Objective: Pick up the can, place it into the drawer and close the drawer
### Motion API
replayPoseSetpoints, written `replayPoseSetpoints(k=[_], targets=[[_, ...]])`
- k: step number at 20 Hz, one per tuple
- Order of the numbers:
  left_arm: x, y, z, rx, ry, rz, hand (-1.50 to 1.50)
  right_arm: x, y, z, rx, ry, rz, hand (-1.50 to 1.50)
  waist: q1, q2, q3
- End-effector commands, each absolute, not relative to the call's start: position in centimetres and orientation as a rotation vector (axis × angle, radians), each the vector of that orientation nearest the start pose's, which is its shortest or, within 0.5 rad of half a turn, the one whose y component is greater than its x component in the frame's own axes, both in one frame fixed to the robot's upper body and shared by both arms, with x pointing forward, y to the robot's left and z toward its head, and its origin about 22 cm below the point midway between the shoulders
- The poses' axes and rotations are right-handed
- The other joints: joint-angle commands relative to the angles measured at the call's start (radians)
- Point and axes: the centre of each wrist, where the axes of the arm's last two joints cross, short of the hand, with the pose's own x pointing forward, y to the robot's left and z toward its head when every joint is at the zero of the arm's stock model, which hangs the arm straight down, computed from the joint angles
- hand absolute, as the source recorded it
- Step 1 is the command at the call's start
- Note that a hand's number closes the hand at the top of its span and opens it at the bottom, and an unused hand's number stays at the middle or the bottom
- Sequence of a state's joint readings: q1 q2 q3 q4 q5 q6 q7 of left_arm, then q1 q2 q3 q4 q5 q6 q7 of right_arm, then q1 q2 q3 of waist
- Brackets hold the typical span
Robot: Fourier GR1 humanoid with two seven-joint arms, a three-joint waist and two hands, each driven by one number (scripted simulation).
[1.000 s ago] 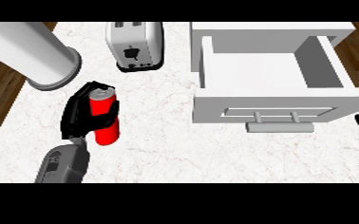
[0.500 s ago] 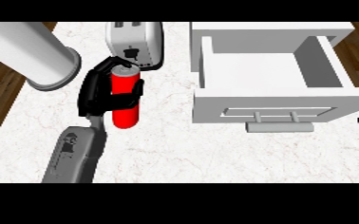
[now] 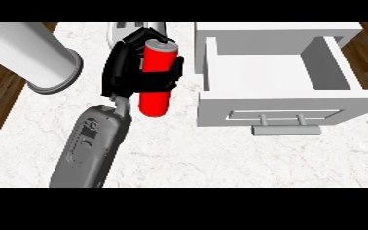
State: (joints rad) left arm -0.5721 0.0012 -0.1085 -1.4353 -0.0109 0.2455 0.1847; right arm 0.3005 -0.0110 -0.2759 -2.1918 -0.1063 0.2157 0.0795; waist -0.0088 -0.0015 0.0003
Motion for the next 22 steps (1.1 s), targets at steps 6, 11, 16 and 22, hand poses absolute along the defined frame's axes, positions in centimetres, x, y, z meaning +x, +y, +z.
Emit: replayPoseSetpoints(k=[6,11,16,22], targets=[[36.4,5.3,19.4,-0.034,-1.824,-0.158,1.5,14.4,-30.5,9.2,-0.185,-1.837,-0.024,-1.5,-0.014,0.002,0.001],[36.7,3.1,22.1,-0.026,-1.816,-0.186,1.5,14.8,-31.4,10.1,-0.192,-1.835,-0.039,-1.5,-0.007,0.001,0.0],[39.8,1.5,23.2,-0.016,-1.814,-0.171,1.5,15.4,-29.8,9.5,-0.178,-1.828,-0.027,-1.5,-0.026,0.008,0.001],[40.4,-0.6,23.9,0.002,-1.786,-0.197,1.5,14.2,-30.3,9.6,-0.187,-1.837,-0.039,-1.5,-0.034,0.007,0.001]])
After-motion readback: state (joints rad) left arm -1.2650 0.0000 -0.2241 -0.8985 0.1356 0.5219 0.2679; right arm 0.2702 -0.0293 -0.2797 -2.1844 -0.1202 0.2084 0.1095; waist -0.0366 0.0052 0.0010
